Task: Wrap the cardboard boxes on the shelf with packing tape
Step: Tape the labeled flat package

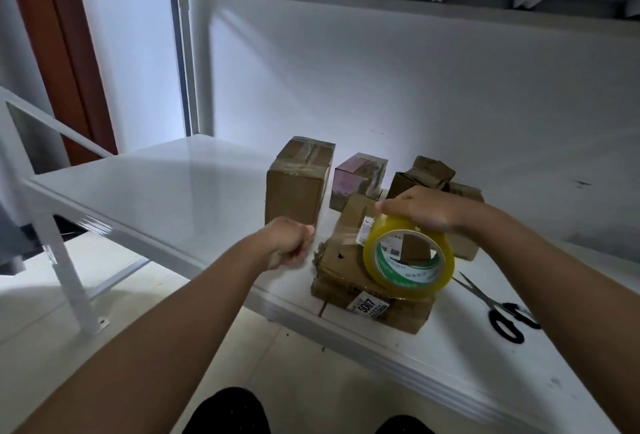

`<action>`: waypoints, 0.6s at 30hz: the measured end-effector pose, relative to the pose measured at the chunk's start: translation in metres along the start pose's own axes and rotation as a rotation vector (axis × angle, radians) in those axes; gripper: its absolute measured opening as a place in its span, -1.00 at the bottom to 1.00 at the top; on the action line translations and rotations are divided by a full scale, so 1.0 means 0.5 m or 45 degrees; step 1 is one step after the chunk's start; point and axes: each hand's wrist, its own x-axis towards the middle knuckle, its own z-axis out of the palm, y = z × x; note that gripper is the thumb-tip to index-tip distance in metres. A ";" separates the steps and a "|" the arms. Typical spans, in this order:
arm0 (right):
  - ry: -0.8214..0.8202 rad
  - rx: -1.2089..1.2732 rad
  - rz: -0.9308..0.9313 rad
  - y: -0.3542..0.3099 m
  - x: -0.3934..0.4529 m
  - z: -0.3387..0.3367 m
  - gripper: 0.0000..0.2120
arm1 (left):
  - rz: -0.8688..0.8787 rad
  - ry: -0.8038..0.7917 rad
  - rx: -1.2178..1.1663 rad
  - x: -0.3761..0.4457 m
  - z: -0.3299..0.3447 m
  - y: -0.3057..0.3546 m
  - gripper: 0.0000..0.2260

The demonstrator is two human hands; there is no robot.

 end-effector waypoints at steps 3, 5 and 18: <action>-0.003 0.005 0.005 0.000 0.002 0.002 -0.62 | -0.187 -0.164 -0.302 0.001 -0.002 -0.019 -0.84; -0.001 -0.002 0.009 -0.001 0.000 0.004 -0.61 | -0.268 -0.239 -0.472 0.006 0.000 -0.035 -0.83; 0.074 0.162 0.020 -0.003 -0.004 0.017 -0.53 | 0.147 0.054 0.707 0.021 0.048 -0.069 -0.60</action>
